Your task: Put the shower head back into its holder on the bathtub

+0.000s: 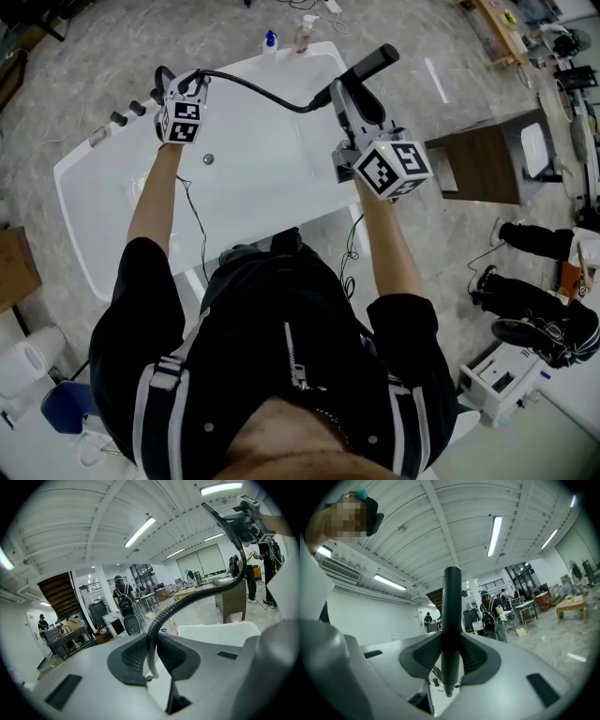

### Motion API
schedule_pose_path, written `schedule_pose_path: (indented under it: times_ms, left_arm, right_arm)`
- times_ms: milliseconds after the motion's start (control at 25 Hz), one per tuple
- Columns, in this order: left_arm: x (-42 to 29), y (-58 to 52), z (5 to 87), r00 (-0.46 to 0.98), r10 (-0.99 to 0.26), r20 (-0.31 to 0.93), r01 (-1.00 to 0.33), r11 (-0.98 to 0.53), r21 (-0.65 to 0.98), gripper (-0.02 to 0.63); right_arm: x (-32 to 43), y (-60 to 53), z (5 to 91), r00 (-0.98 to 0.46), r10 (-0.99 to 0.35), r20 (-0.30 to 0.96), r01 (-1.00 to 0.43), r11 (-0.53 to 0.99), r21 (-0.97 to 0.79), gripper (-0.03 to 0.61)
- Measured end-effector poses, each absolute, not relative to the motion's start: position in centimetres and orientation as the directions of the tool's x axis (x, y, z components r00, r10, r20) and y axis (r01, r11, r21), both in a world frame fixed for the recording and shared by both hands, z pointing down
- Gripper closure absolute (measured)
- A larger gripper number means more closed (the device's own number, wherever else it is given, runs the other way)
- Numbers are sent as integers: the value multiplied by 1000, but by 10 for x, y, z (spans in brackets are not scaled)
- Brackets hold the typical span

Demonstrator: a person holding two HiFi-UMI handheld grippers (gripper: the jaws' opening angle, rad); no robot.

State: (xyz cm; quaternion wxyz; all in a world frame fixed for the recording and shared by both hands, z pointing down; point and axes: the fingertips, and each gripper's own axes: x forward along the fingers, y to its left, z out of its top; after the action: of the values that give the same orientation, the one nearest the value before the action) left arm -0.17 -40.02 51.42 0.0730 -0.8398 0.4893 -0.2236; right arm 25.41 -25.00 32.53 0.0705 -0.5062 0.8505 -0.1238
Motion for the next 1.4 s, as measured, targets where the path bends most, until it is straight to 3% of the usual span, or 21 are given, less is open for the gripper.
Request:
schedule_pose_path:
  times_ms: [800,1200,1400]
  left_arm:
    - [-5,-389,602,409,-788,460,-804,-549,-227,535]
    - [2,-375,658,407,-704,582,-794,-588,-155,532]
    - [-2,-366,675,401,-677,617,-801,-586,-123,458]
  right_arm:
    - [232,-239,326,-482,-876,32,-849,457,-266,451]
    - [198,-226,304,-568,-823,-29,-789,554,-264,451]
    - [184,-223,297,-596,-802,-34,-770,583,-260,451]
